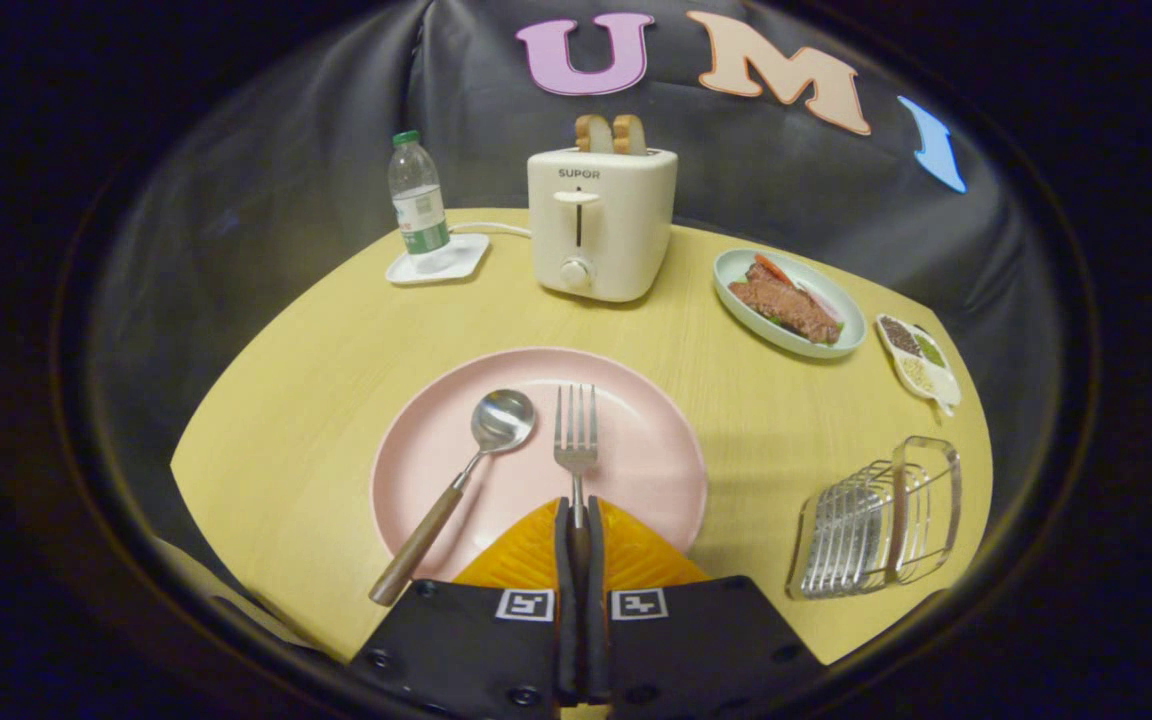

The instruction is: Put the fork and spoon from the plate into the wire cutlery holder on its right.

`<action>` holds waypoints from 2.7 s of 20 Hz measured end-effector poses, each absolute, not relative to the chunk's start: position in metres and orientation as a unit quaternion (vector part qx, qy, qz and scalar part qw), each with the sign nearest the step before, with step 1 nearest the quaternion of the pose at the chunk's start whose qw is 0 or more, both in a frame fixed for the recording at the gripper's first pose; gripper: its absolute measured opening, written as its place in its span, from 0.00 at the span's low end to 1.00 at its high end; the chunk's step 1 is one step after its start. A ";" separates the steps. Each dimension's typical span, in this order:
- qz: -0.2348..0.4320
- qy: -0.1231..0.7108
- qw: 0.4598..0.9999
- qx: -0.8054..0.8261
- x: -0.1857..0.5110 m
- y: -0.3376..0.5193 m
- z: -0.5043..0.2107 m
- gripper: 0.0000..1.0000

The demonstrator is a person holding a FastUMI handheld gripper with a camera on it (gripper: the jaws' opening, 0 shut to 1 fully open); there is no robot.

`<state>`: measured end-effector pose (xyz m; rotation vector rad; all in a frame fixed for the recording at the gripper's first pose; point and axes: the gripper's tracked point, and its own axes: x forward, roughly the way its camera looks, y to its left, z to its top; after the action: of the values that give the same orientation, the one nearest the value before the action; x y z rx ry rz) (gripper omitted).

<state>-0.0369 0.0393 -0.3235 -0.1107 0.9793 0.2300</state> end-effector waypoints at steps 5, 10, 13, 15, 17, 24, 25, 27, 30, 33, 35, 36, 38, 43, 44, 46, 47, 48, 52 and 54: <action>0.126 0.478 0.867 -0.059 -0.041 0.013 -0.295 0.07; 0.135 0.484 0.863 -0.054 -0.043 -0.016 -0.273 0.07; 0.140 0.489 0.860 -0.052 -0.043 -0.036 -0.263 0.07; 0.144 0.494 0.856 -0.049 -0.043 -0.050 -0.256 0.07; 0.146 0.500 0.852 -0.054 -0.044 -0.068 -0.252 0.07; 0.163 0.512 0.840 -0.080 -0.052 -0.120 -0.236 0.07; 0.165 0.514 0.838 -0.082 -0.053 -0.127 -0.235 0.07; 0.167 0.519 0.834 -0.085 -0.056 -0.141 -0.233 0.07; 0.174 0.536 0.820 -0.096 -0.063 -0.157 -0.238 0.07; 0.180 0.566 0.797 -0.108 -0.070 -0.167 -0.250 0.08; 0.178 0.578 0.789 -0.110 -0.068 -0.170 -0.257 0.08; 0.177 0.588 0.782 -0.103 -0.069 -0.169 -0.259 0.08; 0.175 0.603 0.773 -0.096 -0.068 -0.170 -0.265 0.08; 0.162 0.619 0.764 -0.083 -0.058 -0.173 -0.268 0.09; 0.160 0.620 0.764 -0.083 -0.057 -0.174 -0.267 0.10; 0.157 0.616 0.768 -0.082 -0.055 -0.173 -0.266 0.12; 0.156 0.614 0.769 -0.078 -0.053 -0.170 -0.267 0.14; 0.152 0.609 0.774 -0.080 -0.051 -0.171 -0.268 0.19; 0.136 0.570 0.807 -0.065 -0.038 -0.164 -0.254 0.48; 0.122 0.533 0.836 -0.044 -0.028 -0.152 -0.239 0.67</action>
<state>-0.0276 -0.1517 -0.2394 -0.0931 1.1282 0.2592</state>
